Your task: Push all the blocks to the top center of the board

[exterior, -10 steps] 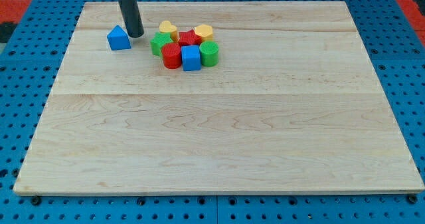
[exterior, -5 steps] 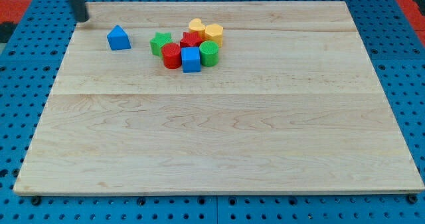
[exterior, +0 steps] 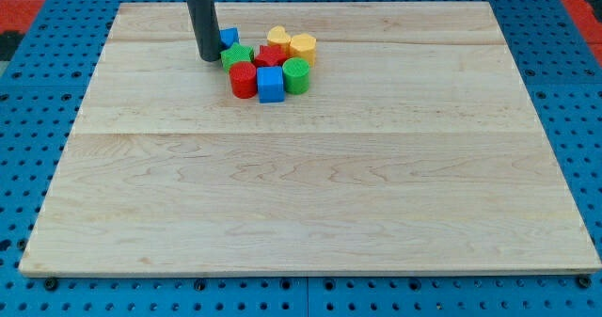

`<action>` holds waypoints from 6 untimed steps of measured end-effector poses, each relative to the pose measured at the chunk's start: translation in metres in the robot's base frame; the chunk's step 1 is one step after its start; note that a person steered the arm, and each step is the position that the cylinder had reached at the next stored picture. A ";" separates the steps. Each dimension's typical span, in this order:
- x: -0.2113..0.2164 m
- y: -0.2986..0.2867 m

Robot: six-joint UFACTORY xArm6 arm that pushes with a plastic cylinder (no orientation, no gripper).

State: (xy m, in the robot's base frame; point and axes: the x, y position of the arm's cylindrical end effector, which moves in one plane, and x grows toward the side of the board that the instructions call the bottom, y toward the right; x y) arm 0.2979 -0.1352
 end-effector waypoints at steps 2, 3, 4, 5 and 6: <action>-0.022 0.008; -0.018 0.017; -0.018 0.017; -0.048 0.015; -0.042 0.022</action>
